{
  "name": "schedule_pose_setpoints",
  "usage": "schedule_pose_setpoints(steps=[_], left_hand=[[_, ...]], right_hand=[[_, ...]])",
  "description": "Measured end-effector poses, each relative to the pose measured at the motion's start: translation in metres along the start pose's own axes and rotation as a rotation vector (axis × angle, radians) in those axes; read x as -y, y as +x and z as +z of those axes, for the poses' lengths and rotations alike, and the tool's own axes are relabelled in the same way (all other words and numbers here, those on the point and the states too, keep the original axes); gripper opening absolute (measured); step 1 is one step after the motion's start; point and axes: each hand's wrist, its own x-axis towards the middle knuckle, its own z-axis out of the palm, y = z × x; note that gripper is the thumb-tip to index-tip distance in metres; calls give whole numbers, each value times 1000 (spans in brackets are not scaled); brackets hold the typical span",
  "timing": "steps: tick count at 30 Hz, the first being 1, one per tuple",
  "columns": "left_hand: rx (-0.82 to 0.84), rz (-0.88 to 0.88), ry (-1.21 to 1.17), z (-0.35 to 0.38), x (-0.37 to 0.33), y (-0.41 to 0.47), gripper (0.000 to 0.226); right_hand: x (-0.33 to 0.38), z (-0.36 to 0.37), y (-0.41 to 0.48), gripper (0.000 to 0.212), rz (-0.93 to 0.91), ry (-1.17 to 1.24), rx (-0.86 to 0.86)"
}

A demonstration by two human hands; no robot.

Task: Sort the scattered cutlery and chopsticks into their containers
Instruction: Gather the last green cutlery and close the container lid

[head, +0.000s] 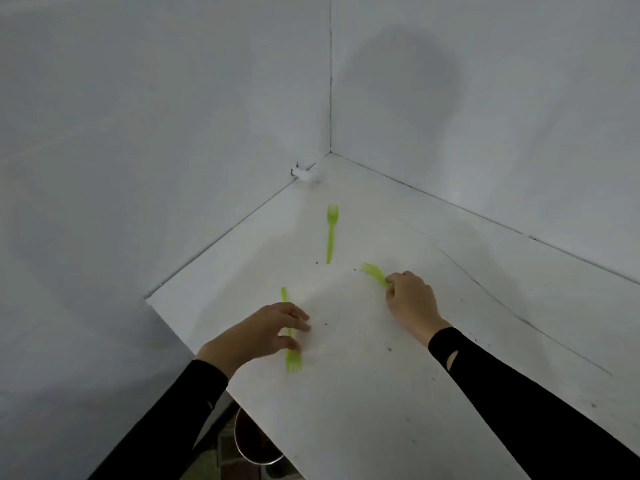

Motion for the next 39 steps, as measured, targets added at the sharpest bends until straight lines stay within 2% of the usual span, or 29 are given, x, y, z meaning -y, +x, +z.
schedule_pose_setpoints(steps=[2,5,7,10,12,16,18,21,23,27,28,30,32,35,37,39], left_hand=[[49,24,0,-7,2,7,41],[132,35,-25,-13,8,5,72],[171,79,9,-13,11,6,60],[150,122,42,-15,10,17,20],[119,125,65,-18,8,30,12],[126,66,202,-22,-3,54,19],[168,26,251,-26,-9,59,37],[246,-51,150,-32,-9,58,60],[286,-89,114,-33,-7,55,56],[243,-156,84,-30,-6,51,35],[204,-145,82,-30,-5,51,31],[26,-114,28,-29,-3,50,22],[-270,-181,-212,-30,-12,51,16],[-632,-392,-873,-32,-41,59,23],[-740,-478,-1333,-30,-63,65,24],[-734,-486,-1686,-23,-90,70,25]], right_hand=[[2,0,6,31,12,75,20],[2,1,15,27,24,161,44],[4,1,22,26,30,198,59],[19,-1,42,32,25,234,41],[38,-3,58,34,-5,249,14],[85,-5,89,29,-32,343,-43],[101,-2,103,35,0,337,-11],[109,3,111,43,2,186,62],[107,5,112,36,4,180,73],[92,-3,103,16,44,289,129],[87,-6,99,11,56,350,151],[77,-15,86,17,82,579,191],[68,-29,64,14,109,867,240],[57,-48,19,14,117,1142,330],[51,-55,-14,14,109,1203,388],[43,-60,-46,15,128,1191,402]])
